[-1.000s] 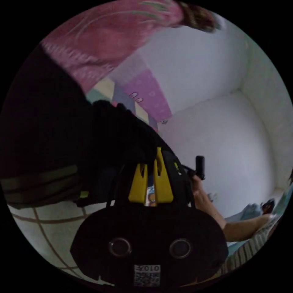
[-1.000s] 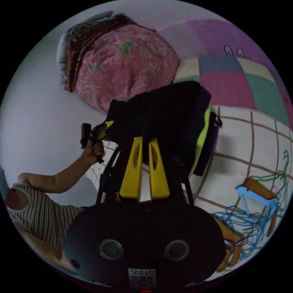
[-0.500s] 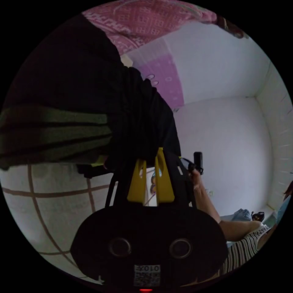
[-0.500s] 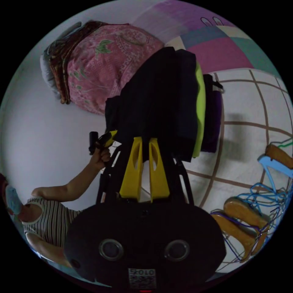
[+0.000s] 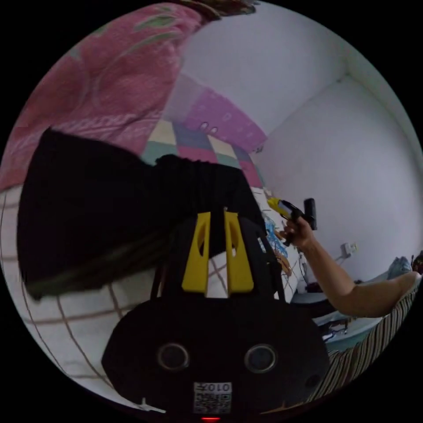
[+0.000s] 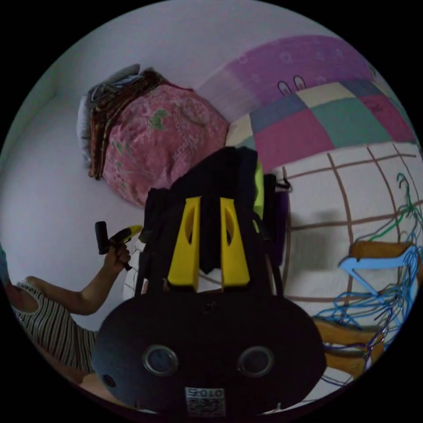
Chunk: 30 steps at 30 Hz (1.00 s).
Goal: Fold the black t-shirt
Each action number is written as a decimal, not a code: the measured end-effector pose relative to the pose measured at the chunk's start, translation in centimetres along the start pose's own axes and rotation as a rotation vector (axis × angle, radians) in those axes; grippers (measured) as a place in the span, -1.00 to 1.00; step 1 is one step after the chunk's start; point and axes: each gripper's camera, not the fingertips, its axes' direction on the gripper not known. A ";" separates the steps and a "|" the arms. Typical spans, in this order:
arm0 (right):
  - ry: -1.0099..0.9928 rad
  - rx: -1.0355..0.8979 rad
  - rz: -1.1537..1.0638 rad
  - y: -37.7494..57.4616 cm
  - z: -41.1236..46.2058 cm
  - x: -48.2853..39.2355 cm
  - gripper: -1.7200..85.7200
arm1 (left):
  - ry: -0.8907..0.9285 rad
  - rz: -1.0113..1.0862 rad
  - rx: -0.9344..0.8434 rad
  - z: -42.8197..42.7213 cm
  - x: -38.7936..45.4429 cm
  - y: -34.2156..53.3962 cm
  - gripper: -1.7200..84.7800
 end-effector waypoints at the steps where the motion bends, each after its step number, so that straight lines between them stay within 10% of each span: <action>1: 0.030 -0.007 0.002 -0.4 0.8 -0.6 -0.77 | -0.010 0.019 -0.017 1.1 0.7 -1.0 -0.84; 18: 0.202 -0.155 -0.073 12.2 6.7 -6.8 -0.75 | -0.142 0.058 -0.159 2.5 5.3 4.2 -0.89; 30: 0.278 -0.049 -0.201 41.1 3.3 -18.3 -0.77 | -0.265 0.161 -0.190 -11.9 16.7 28.6 -0.85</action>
